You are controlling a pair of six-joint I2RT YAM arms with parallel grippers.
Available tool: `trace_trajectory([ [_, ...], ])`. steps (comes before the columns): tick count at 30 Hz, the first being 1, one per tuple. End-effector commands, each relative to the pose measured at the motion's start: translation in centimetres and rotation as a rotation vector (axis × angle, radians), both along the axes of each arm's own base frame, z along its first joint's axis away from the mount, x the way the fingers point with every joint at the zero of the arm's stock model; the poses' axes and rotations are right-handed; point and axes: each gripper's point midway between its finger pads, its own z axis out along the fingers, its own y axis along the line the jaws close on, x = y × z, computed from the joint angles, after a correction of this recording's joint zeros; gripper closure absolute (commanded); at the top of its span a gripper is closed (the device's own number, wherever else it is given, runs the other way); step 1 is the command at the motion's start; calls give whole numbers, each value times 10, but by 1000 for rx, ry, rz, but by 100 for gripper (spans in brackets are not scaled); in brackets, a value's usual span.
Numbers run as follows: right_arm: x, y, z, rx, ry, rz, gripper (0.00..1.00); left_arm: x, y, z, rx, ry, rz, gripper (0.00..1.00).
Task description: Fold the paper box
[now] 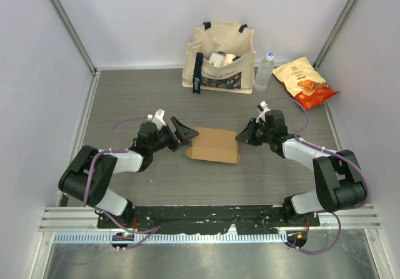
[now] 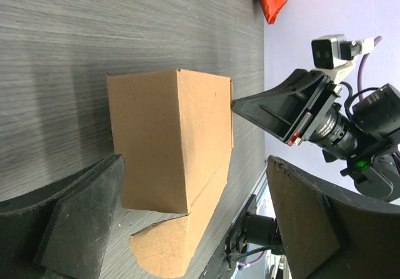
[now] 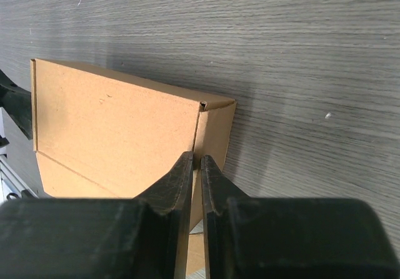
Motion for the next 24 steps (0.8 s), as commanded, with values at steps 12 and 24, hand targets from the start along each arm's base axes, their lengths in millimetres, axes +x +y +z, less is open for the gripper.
trace_trajectory([
  [12, 3, -5, -1, -9, -28, -10, 86, 2, -32, -6, 56, 20, -53, 1],
  [24, 1, -5, 3, -59, -51, 2, 73, -6, -39, 1, 20, 72, -76, 40],
])
